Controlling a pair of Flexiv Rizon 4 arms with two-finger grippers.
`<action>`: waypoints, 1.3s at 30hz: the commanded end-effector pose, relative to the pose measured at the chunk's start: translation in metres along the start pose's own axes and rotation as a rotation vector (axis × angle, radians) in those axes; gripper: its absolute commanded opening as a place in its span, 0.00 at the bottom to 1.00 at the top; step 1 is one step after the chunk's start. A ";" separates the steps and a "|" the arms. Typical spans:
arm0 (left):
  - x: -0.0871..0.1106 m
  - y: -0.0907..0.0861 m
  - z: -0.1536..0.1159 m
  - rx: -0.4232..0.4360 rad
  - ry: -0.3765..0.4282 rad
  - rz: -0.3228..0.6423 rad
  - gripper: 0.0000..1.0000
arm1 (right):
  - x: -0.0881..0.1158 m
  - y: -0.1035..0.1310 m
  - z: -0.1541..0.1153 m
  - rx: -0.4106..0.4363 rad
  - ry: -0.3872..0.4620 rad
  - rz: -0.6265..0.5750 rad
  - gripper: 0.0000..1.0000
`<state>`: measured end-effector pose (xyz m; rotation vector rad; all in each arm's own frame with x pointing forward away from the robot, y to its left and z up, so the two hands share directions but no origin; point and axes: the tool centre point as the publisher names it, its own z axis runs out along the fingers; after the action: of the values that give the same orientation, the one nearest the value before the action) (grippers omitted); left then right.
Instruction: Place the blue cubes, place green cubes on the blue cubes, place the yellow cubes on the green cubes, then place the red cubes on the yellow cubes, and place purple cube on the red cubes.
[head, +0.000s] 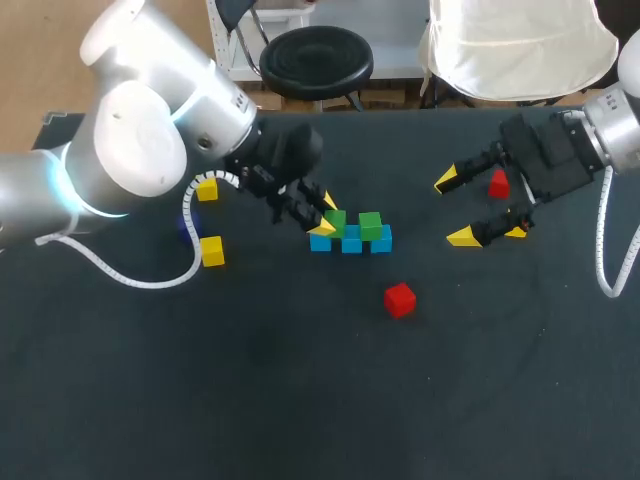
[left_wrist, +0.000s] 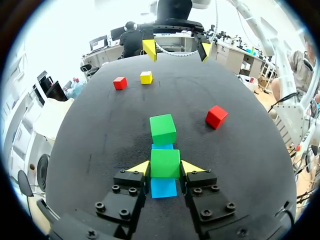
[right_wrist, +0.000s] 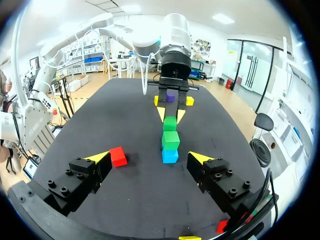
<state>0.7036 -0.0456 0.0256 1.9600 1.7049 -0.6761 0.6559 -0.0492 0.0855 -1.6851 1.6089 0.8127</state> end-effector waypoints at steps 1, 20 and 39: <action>0.000 0.000 0.001 0.000 0.003 -0.005 0.00 | 0.000 0.000 0.001 0.000 -0.002 -0.001 1.00; -0.001 0.002 0.002 -0.011 0.004 -0.024 0.21 | 0.000 0.000 0.001 0.000 -0.002 -0.001 1.00; 0.001 0.001 0.002 -0.022 0.001 -0.049 0.49 | 0.000 0.000 0.001 0.000 -0.002 -0.001 1.00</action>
<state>0.7061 -0.0462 0.0240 1.9129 1.7601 -0.6721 0.6559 -0.0492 0.0855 -1.6851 1.6089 0.8127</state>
